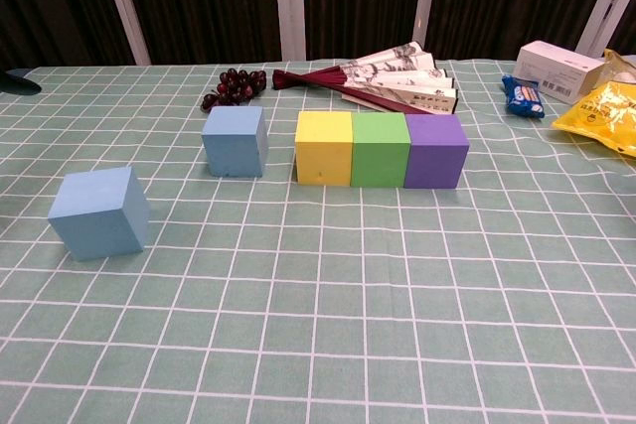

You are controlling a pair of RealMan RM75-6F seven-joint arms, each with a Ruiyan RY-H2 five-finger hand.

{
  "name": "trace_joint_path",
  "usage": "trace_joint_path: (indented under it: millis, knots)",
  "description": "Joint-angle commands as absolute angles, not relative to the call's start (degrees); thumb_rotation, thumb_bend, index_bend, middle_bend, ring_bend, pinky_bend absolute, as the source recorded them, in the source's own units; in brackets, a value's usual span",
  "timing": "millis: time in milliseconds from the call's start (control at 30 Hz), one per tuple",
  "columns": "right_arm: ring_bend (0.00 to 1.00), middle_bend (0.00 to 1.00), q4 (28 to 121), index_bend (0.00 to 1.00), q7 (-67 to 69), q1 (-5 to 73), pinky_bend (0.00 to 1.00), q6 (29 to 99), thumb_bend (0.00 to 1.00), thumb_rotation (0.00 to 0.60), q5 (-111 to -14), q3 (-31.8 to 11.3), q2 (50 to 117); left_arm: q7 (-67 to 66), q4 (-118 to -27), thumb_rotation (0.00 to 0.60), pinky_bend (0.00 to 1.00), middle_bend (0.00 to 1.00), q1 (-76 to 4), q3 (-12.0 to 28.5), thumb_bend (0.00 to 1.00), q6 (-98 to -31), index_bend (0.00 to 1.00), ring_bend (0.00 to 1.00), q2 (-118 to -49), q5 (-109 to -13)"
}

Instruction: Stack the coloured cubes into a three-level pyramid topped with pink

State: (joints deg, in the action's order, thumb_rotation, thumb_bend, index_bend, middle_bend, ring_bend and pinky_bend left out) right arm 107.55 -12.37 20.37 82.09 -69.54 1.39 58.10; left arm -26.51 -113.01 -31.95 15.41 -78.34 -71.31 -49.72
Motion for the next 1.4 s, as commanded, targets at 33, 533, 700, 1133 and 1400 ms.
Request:
trace_joint_path:
  millis: [33,533,700,1133,1400]
  knots:
    - [0.00,0.08,107.7,0.00,-11.4,20.0,0.00,81.7,0.24,0.600,-70.3,0.8,57.8,-28.2,-113.0,0.600,0.00,0.00,-32.7,15.5,0.10,-78.6,0.00,0.00,-72.0,-49.1]
    - [0.00,0.08,108.2,0.00,-7.1,18.5,0.00,78.9,0.24,0.600,-72.0,-1.8,56.6,-40.3,-107.6,0.600,0.00,0.08,-39.9,16.9,0.11,-76.7,0.00,0.00,-78.2,-41.3]
    - [0.00,0.08,108.3,0.00,-6.7,18.2,0.00,78.0,0.24,0.600,-72.0,-2.4,56.5,-43.0,-105.2,0.600,0.00,0.10,-43.0,18.2,0.11,-74.8,0.00,0.00,-79.8,-38.2]
    - [0.00,0.08,107.6,0.00,-6.4,17.5,0.00,76.7,0.24,0.600,-71.6,-4.0,56.6,-48.0,-95.6,0.600,0.00,0.12,-50.7,20.0,0.12,-70.5,0.00,0.00,-86.2,-30.7]
    - [0.00,0.08,107.4,0.00,-6.1,17.1,0.00,75.6,0.24,0.600,-71.3,-4.5,56.7,-45.7,-94.5,0.600,0.00,0.11,-50.5,19.2,0.12,-71.0,0.00,0.00,-87.4,-31.5]
